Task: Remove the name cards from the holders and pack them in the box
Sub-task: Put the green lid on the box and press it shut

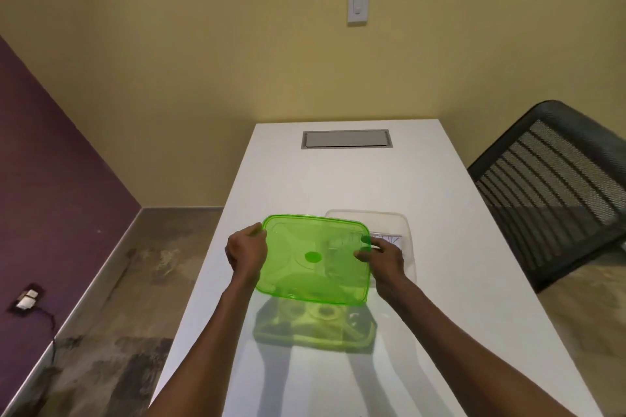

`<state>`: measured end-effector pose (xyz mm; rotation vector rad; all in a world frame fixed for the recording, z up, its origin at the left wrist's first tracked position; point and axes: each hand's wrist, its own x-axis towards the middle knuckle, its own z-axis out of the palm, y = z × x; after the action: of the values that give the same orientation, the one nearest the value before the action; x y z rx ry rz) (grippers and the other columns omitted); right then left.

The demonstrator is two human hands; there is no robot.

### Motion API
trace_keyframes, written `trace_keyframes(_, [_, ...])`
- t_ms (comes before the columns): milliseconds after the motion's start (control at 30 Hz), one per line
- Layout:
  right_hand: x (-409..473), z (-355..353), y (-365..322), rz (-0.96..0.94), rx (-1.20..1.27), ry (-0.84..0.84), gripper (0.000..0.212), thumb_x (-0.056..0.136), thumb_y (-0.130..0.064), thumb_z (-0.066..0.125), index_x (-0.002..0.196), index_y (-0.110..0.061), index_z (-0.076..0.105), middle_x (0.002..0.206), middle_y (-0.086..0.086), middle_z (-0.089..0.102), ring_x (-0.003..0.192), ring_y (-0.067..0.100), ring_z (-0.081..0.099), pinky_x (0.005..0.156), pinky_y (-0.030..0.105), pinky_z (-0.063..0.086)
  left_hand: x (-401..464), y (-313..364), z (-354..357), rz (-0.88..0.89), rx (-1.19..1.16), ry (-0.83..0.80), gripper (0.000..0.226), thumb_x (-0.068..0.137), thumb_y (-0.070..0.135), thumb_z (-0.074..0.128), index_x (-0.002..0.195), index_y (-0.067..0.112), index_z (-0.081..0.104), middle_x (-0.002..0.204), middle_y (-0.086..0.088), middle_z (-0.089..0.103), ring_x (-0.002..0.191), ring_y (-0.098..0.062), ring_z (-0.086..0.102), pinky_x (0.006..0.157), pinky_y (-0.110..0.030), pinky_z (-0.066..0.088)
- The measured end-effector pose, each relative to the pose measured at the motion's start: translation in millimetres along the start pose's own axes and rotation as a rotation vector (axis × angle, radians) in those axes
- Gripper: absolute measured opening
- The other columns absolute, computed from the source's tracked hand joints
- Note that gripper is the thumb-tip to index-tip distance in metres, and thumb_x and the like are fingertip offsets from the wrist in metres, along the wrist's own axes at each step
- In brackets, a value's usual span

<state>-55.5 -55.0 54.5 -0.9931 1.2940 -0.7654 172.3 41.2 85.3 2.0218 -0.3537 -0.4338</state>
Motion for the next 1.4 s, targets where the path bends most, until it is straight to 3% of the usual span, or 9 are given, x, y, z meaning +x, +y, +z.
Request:
trace_keyframes(233, [15,-42,-46,-0.114,0.063,0.008,0.026,0.076,0.002,0.074,0.099,-0.009,0.074,0.083,-0.001,0.071,0.081,0.016,0.063,0.075,0.029,0.049,-16,41,27,0.005,-0.221,-0.039,0.025,0.084,0.014,0.065,0.107,0.012,0.074,0.11,-0.005,0.073,0.102,-0.024,0.067,0.096,-0.036,0.052])
trace_keyframes(433, [12,-65,-84,-0.361,0.065,0.031,0.024,0.075,0.006,0.073,0.092,-0.012,0.075,0.08,-0.002,0.073,0.074,0.007,0.065,0.063,0.006,0.049,-17,61,41,-0.349,-0.599,-0.055,0.008,0.082,0.006,0.064,0.074,0.006,0.063,0.082,-0.01,0.06,0.061,-0.021,0.055,0.053,-0.022,0.051])
trace_keyframes(567, [7,-72,-102,-0.524,-0.006,-0.006,0.024,0.075,0.006,0.074,0.091,-0.012,0.075,0.081,0.003,0.073,0.072,0.007,0.064,0.065,0.007,0.048,-19,71,43,-0.535,-0.649,-0.312,0.031,0.095,0.022,0.057,0.118,0.004,0.046,0.112,-0.021,0.047,0.103,-0.04,0.054,0.09,-0.053,0.053])
trace_keyframes(633, [4,-75,-108,-0.604,-0.031,-0.041,0.023,0.074,0.007,0.074,0.089,-0.01,0.075,0.079,0.002,0.072,0.071,0.005,0.062,0.069,0.011,0.048,-24,78,43,-0.627,-0.693,-0.445,0.038,0.096,0.026,0.057,0.122,0.003,0.041,0.121,-0.026,0.044,0.114,-0.049,0.052,0.088,-0.06,0.052])
trace_keyframes(767, [2,-81,-113,-0.729,-0.096,-0.117,0.019,0.073,0.011,0.073,0.083,-0.005,0.074,0.079,0.003,0.072,0.072,0.001,0.063,0.07,0.01,0.047,-28,81,44,-0.696,-0.749,-0.588,0.042,0.094,0.007,0.058,0.13,-0.009,0.043,0.131,-0.037,0.047,0.086,-0.048,0.066,0.047,-0.044,0.059])
trace_keyframes(967, [13,-96,-113,-0.838,-0.277,-0.048,0.036,0.074,0.016,0.068,0.099,-0.01,0.075,0.114,0.003,0.066,0.107,0.009,0.06,0.095,0.02,0.044,-32,80,53,-0.64,-0.808,-0.563,0.012,0.095,-0.005,0.05,0.103,-0.011,0.055,0.112,-0.023,0.059,0.074,-0.029,0.065,0.064,-0.031,0.062])
trace_keyframes(1133, [22,-102,-98,-0.751,-0.384,0.11,0.058,0.078,0.018,0.046,0.122,-0.014,0.064,0.131,0.006,0.057,0.12,0.017,0.053,0.098,0.027,0.044,-35,78,65,-0.572,-0.868,-0.563,0.033,0.1,-0.001,0.04,0.132,-0.011,0.046,0.102,-0.024,0.066,0.052,-0.027,0.071,0.049,-0.036,0.058])
trace_keyframes(1300, [31,-106,-80,-0.386,-0.172,0.042,0.025,0.095,-0.017,0.057,0.116,-0.01,0.067,0.107,0.012,0.071,0.096,0.024,0.066,0.089,0.048,0.054,-32,69,80,-0.497,-0.855,-0.527,0.038,0.101,0.0,0.039,0.139,0.001,0.045,0.127,-0.019,0.059,0.079,-0.028,0.066,0.05,-0.031,0.06])
trace_keyframes(1400, [37,-109,-71,-0.317,-0.234,0.041,0.042,0.086,-0.019,0.07,0.126,-0.011,0.061,0.106,0.009,0.071,0.095,0.025,0.068,0.089,0.044,0.054,-30,64,91,-0.47,-0.788,-0.517,0.041,0.101,0.003,0.04,0.141,0.01,0.043,0.118,-0.011,0.064,0.082,-0.023,0.064,0.055,-0.03,0.059])
